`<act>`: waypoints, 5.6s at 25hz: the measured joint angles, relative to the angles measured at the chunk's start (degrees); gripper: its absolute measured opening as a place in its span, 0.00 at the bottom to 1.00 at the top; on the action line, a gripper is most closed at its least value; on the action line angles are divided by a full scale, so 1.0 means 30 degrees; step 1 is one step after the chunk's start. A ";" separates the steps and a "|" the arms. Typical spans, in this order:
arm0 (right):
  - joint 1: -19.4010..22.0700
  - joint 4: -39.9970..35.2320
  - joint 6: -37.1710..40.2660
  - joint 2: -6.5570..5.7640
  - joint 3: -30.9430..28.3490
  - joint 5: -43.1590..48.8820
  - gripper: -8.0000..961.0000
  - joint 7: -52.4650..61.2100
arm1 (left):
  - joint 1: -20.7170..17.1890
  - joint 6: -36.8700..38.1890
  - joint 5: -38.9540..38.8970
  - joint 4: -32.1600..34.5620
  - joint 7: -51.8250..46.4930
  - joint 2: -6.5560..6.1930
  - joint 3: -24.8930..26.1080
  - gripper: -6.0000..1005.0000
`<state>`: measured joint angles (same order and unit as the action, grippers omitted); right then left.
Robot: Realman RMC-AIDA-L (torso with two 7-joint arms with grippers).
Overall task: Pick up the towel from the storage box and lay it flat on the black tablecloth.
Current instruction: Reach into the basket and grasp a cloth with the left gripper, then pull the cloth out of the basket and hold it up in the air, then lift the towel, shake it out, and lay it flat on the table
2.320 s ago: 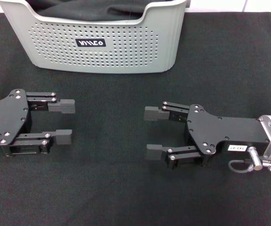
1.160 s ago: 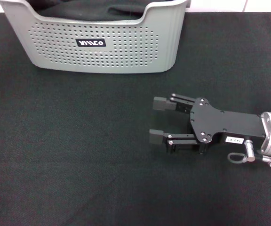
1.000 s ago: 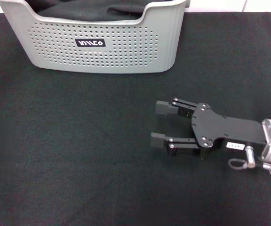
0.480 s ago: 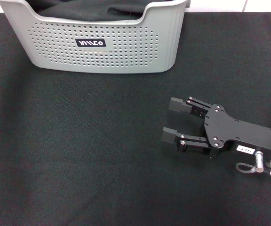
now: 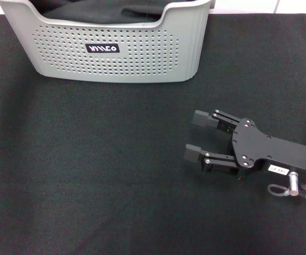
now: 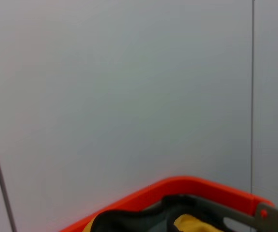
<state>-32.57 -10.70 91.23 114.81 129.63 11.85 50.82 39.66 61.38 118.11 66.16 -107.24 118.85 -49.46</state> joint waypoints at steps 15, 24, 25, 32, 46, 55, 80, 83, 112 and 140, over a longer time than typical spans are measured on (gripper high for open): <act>0.0487 0.0021 0.0347 0.0111 0.0002 0.0012 0.89 -0.0243 | -0.0265 -0.0031 -0.1251 -0.0013 0.0136 0.0021 0.0109 0.02; 0.1925 -0.0333 0.1271 0.0292 -0.2545 -0.0096 0.89 -0.4423 | -0.3194 0.4391 -1.4108 0.1240 0.2781 -0.0815 0.0372 0.02; 0.2248 -0.0556 0.1485 0.0343 -0.2990 -0.0095 0.89 -0.5336 | -0.3458 0.4908 -1.5064 0.1405 0.2839 -0.0896 0.0463 0.02; 0.4337 -0.4225 0.0792 0.0488 -0.4248 -0.0562 0.89 -1.2070 | -0.5111 0.6874 -1.8737 0.4017 0.2449 -0.0772 0.0910 0.03; 0.2250 -0.8169 -0.5314 0.0489 0.2483 -0.8139 0.86 -2.5491 | -0.5432 0.7047 -1.9553 0.5060 0.2169 -0.0329 0.0709 0.03; -0.1612 -0.8328 -0.9167 0.0489 0.3831 -0.9928 0.81 -2.6580 | -0.5146 0.7080 -1.9066 0.4850 0.2363 -0.0033 0.0688 0.03; -0.2141 -1.0870 -0.9972 0.0490 0.5863 -1.0954 0.69 -2.9869 | -0.4991 0.7081 -1.8668 0.4549 0.2585 0.0258 0.0694 0.02; -0.2088 -1.0885 -0.9942 0.0489 0.5783 -1.1315 0.63 -3.0136 | -0.5028 0.7081 -1.8670 0.4550 0.2585 0.0258 0.0694 0.02; 0.2175 -1.2890 -0.6424 0.0202 0.5656 -1.1057 0.04 -2.5487 | -0.6621 0.9775 -1.8521 0.4453 0.2429 -0.0768 0.0958 0.03; 0.8773 -1.1299 0.4985 -0.1942 -0.9545 0.6503 0.04 0.3283 | -0.7282 1.8453 -1.7397 0.1061 0.1010 -0.6685 -0.3445 0.02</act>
<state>-6.25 -44.60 106.18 108.98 101.00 31.36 60.67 17.82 116.74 65.92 69.34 -104.21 98.79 -59.79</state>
